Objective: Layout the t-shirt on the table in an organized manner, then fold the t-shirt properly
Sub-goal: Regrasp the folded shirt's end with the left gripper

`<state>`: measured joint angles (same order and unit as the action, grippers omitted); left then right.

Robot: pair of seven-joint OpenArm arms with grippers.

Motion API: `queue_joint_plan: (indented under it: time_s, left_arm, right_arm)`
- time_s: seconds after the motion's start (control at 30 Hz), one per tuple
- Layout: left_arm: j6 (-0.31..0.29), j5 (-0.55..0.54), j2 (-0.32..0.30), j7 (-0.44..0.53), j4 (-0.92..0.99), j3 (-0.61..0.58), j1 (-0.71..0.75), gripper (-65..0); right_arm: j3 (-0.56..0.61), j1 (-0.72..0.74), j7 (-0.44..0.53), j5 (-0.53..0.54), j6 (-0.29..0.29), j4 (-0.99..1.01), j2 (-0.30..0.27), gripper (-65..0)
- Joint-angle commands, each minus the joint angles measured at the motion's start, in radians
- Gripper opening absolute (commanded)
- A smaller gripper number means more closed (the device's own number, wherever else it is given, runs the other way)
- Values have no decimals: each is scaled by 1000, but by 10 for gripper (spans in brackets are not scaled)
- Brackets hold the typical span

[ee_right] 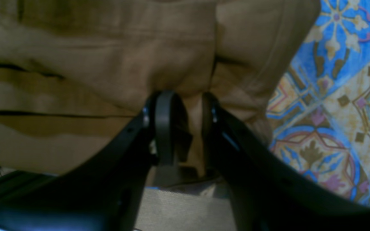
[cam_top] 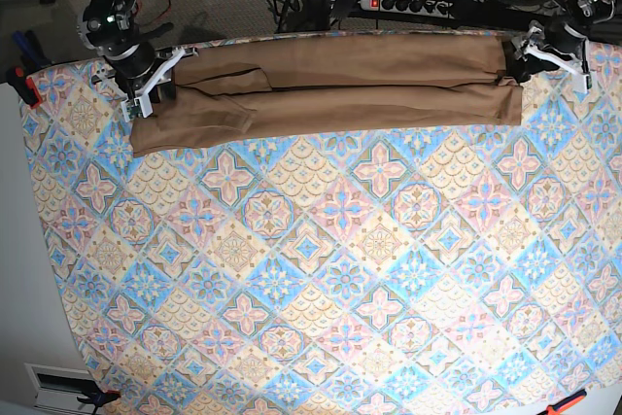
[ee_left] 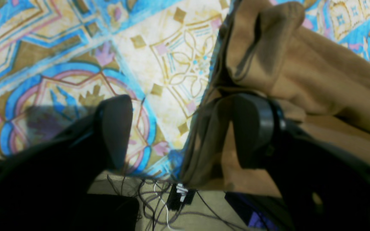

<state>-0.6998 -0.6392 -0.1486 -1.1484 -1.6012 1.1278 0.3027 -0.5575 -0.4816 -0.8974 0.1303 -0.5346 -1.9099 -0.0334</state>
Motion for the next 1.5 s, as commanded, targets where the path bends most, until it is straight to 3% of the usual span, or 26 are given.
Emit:
queue_joint_plan:
  time_s: [0.0,0.2,0.47,0.77,1.07,1.47]
  left_arm:
    - [2,9,-24,-48,-8,2,6,-178]
    - [2,-4,-35,-60,-14,-1,22,-178]
    - [2,-110,-4,-61,-281,2,99,-178]
    - [2,-127,-7,-61,-282,-21,95,-178]
    - [2,-336,-147,-61,-133,-173,95,-178]
    - [2,-345,-213,-52,-78,-237,68,-178]
  right_arm:
    - [-2,1,16,16,-3,-15,-7,-508]
    - [18,1,16,16,-3,-15,-9,-508]
    - [55,1,16,15,-3,-15,-9,-509]
    - [55,1,17,15,-3,-15,-9,-510]
    - [55,1,19,15,-3,-15,-9,-511]
    - [53,1,17,15,-3,-15,-9,-512]
